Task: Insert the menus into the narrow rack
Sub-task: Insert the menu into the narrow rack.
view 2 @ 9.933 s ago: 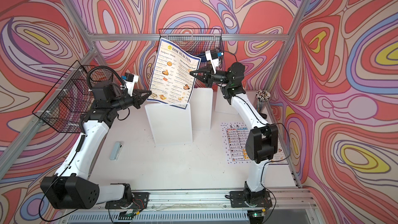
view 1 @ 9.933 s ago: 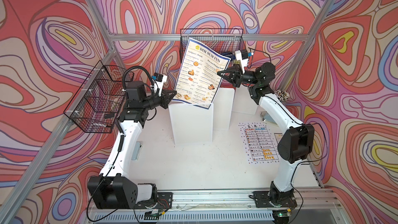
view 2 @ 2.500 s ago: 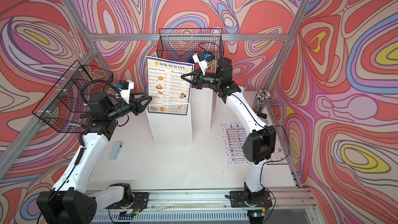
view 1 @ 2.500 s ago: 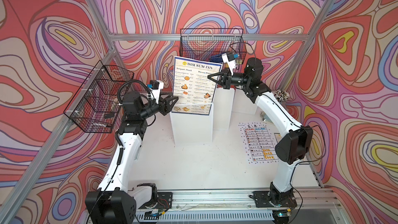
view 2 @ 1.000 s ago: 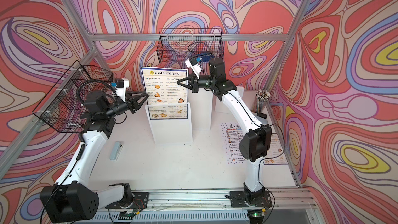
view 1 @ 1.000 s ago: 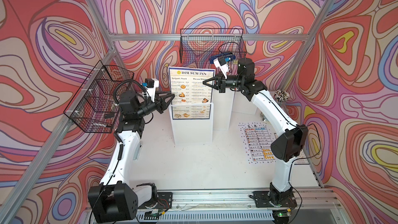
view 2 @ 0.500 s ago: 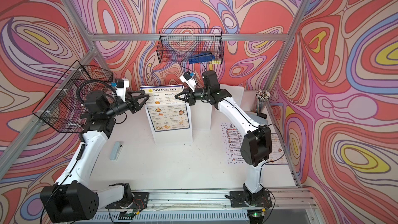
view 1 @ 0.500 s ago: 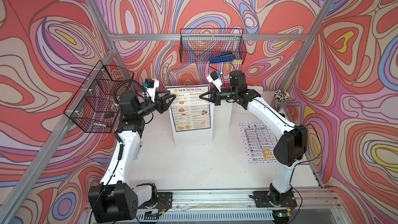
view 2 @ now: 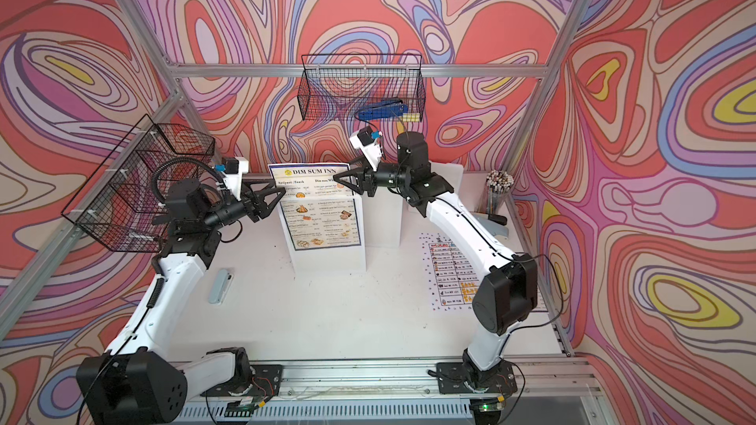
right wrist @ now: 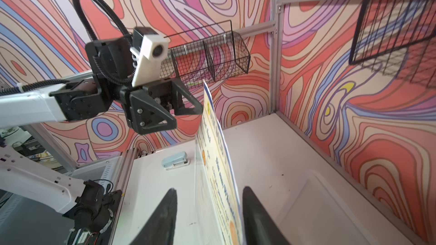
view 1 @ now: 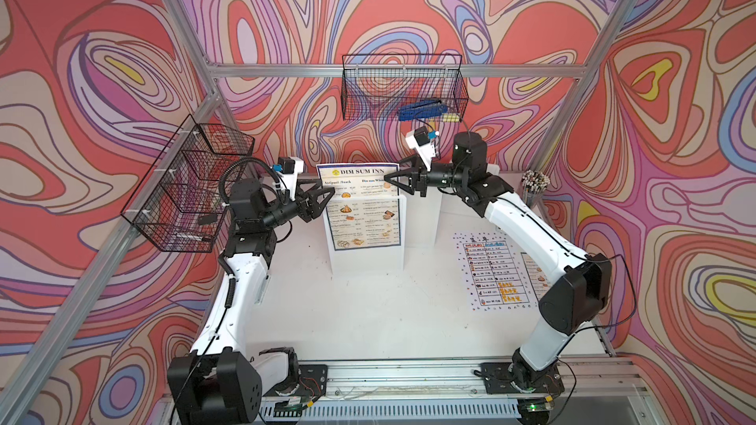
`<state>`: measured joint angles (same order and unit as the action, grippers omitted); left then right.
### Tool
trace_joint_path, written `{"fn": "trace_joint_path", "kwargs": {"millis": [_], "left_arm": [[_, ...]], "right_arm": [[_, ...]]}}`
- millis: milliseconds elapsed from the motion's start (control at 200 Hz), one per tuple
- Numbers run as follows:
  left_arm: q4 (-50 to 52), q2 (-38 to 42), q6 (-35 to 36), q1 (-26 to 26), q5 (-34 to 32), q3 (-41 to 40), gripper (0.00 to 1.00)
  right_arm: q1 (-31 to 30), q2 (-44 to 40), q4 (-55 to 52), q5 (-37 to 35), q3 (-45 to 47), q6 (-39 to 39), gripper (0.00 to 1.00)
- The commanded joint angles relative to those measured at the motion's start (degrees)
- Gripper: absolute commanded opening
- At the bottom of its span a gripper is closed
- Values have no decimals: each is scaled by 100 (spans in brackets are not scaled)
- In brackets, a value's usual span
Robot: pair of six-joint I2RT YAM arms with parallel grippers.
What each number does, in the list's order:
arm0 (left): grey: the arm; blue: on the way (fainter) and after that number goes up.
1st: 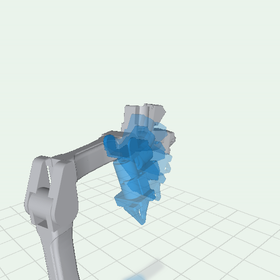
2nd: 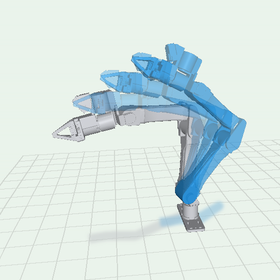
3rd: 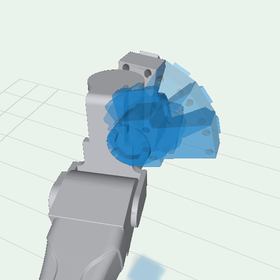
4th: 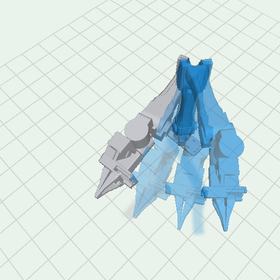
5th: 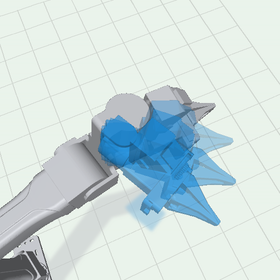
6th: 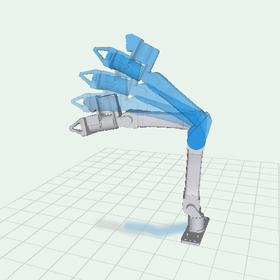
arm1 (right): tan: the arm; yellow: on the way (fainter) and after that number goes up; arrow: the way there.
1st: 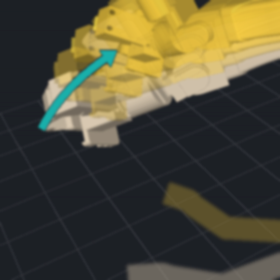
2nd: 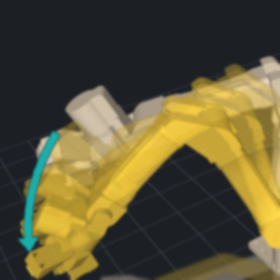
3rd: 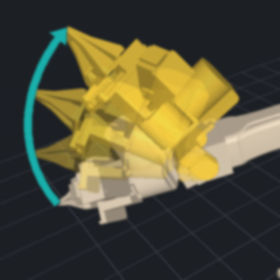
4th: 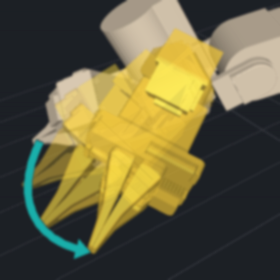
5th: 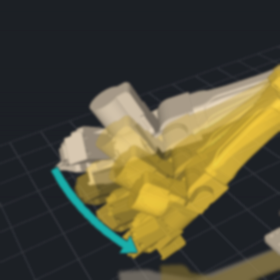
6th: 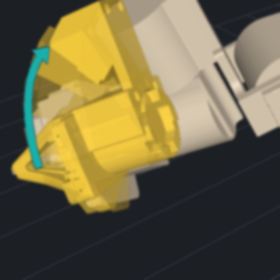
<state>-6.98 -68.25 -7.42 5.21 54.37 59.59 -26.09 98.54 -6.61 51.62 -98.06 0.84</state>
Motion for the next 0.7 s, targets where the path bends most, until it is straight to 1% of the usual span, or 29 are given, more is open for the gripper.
{"fn": "trace_joint_path", "kwargs": {"millis": [0, 85, 115, 285, 366, 461, 601, 681, 696], "left_arm": [[94, 35, 102, 15, 63, 94, 61], [68, 68, 96, 15, 56, 66, 61], [58, 87, 100, 9, 56, 55, 61], [13, 109, 73, 10, 117, 35, 60], [-30, 101, 43, 12, 178, 35, 57], [-68, 81, 13, 15, 240, 44, 54], [-80, 88, -7, 15, 275, 44, 53], [-92, 87, -19, 15, 285, 44, 53], [-97, 84, -16, 15, 286, 37, 53]], "right_arm": [[-20, -21, 59, -191, -161, 108, 40], [-23, 99, -116, -145, -339, 55, 26], [-25, 128, -145, -110, -374, 42, 24], [-27, 226, -254, -108, -433, -38, 21], [-20, 235, -309, -205, -434, -84, 21], [-21, 240, -392, -304, -475, -148, 24], [-26, 262, -457, -419, -497, -185, 24], [-27, 262, -483, -416, -505, -207, 13], [-26, 262, -488, -409, -504, -207, 10]]}}
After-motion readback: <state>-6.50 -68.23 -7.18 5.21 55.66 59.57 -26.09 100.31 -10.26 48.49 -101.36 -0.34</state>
